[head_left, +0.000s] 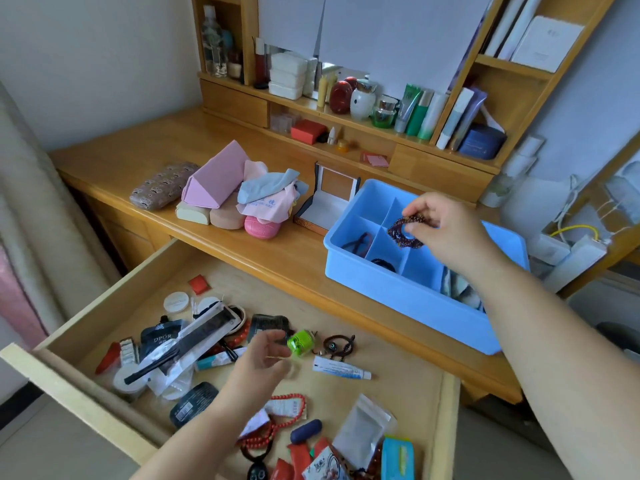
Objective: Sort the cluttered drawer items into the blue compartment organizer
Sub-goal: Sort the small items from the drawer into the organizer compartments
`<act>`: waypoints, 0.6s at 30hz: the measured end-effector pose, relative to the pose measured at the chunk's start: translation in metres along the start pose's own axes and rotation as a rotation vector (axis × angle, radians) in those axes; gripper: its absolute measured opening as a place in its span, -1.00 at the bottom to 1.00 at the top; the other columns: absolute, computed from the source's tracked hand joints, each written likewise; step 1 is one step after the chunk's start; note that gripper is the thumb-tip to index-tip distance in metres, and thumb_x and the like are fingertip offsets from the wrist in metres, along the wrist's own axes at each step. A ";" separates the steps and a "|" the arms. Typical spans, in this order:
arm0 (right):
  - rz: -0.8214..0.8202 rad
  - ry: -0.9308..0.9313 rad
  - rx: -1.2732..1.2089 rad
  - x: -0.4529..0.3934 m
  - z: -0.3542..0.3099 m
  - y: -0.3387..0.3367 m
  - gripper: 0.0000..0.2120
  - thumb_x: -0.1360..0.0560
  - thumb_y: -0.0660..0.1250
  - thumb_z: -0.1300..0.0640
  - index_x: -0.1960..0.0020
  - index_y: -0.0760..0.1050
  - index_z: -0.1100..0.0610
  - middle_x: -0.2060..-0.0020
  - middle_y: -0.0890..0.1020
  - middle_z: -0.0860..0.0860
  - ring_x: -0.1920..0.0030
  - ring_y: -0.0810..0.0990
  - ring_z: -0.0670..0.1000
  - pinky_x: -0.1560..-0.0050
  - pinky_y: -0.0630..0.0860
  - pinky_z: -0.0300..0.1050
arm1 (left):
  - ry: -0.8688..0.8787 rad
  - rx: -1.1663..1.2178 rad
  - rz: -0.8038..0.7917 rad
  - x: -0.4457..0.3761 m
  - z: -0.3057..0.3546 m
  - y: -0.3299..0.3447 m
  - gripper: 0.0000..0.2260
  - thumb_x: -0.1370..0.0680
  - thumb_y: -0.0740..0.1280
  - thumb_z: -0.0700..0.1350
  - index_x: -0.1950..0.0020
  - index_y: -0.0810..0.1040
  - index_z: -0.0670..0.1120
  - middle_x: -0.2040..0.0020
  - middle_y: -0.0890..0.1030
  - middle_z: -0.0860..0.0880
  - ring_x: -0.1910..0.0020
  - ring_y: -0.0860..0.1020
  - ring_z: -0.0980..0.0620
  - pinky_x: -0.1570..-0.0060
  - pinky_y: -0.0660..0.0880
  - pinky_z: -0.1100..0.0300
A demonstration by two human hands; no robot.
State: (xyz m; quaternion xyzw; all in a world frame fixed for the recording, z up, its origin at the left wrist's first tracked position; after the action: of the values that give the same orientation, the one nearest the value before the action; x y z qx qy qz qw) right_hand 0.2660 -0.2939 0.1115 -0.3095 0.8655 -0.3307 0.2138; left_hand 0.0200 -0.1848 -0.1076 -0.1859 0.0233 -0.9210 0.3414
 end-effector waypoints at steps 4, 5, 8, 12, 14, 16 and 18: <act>-0.194 0.083 0.289 -0.016 0.028 0.039 -0.85 -0.49 0.33 0.24 0.02 0.49 0.01 0.14 0.57 0.03 0.15 0.53 0.04 0.12 0.45 -0.12 | -0.022 -0.166 0.126 -0.008 -0.034 -0.037 -0.60 -0.52 0.31 -0.24 -0.31 0.35 0.02 -0.05 0.53 0.10 0.02 0.54 0.15 0.19 0.46 0.30; -0.253 0.102 0.342 -0.017 0.031 0.047 -0.84 -0.49 0.33 0.23 -0.01 0.49 0.00 0.10 0.56 0.01 0.12 0.54 0.03 0.11 0.45 -0.14 | -0.027 -0.178 0.133 -0.010 -0.039 -0.041 -0.59 -0.52 0.30 -0.24 -0.32 0.34 0.02 -0.06 0.51 0.11 0.02 0.54 0.15 0.20 0.46 0.29; -0.419 0.184 0.395 -0.018 0.035 0.061 -0.75 -0.48 0.33 0.24 -0.13 0.49 0.05 0.00 0.56 0.00 -0.06 0.56 0.03 -0.02 0.47 -0.14 | -0.014 -0.205 0.127 -0.014 -0.045 -0.046 -0.59 -0.53 0.29 -0.21 -0.33 0.32 0.05 -0.09 0.48 0.13 0.02 0.54 0.14 0.22 0.46 0.29; -0.549 0.223 0.344 -0.018 0.038 0.070 -0.77 -0.46 0.30 0.26 -0.08 0.46 0.05 0.13 0.59 -0.04 0.10 0.55 -0.04 0.12 0.43 -0.17 | -0.004 -0.205 0.126 -0.016 -0.048 -0.044 -0.62 -0.53 0.27 -0.20 -0.31 0.31 0.06 -0.08 0.47 0.16 0.06 0.55 0.15 0.30 0.44 0.34; -0.543 0.240 0.279 -0.020 0.042 0.068 -0.74 -0.45 0.35 0.26 -0.10 0.45 0.06 0.06 0.63 0.00 0.06 0.58 -0.01 0.01 0.46 -0.12 | -0.001 -0.209 0.129 -0.017 -0.049 -0.044 -0.63 -0.53 0.27 -0.20 -0.29 0.32 0.07 -0.08 0.47 0.16 0.07 0.55 0.16 0.32 0.44 0.36; -0.347 0.154 0.372 -0.029 0.043 0.054 -0.71 -0.45 0.39 0.24 -0.15 0.47 0.08 -0.07 0.60 0.03 -0.07 0.57 0.02 -0.10 0.45 -0.10 | 0.010 -0.228 0.148 -0.017 -0.048 -0.047 -0.63 -0.53 0.28 -0.21 -0.29 0.34 0.05 -0.08 0.47 0.16 0.02 0.53 0.16 0.25 0.45 0.35; -0.098 0.019 0.420 -0.029 0.034 0.040 -0.78 -0.48 0.35 0.24 -0.13 0.52 0.11 -0.09 0.59 0.03 -0.13 0.55 0.04 -0.08 0.42 -0.12 | 0.022 -0.260 0.177 -0.017 -0.047 -0.051 -0.64 -0.52 0.28 -0.23 -0.29 0.38 0.03 -0.10 0.48 0.14 -0.04 0.51 0.15 0.09 0.45 0.28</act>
State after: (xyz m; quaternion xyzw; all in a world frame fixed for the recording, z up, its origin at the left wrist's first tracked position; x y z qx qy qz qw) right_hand 0.2905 -0.2660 0.0646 -0.2970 0.7635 -0.5166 0.2490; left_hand -0.0164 -0.1394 -0.1478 -0.2156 0.1622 -0.8786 0.3941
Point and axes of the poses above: each hand's wrist, its own x-axis away from the middle knuckle, its own y-axis out of the palm, z = x × y, the point moved 8 cm from there along -x, towards the middle knuckle
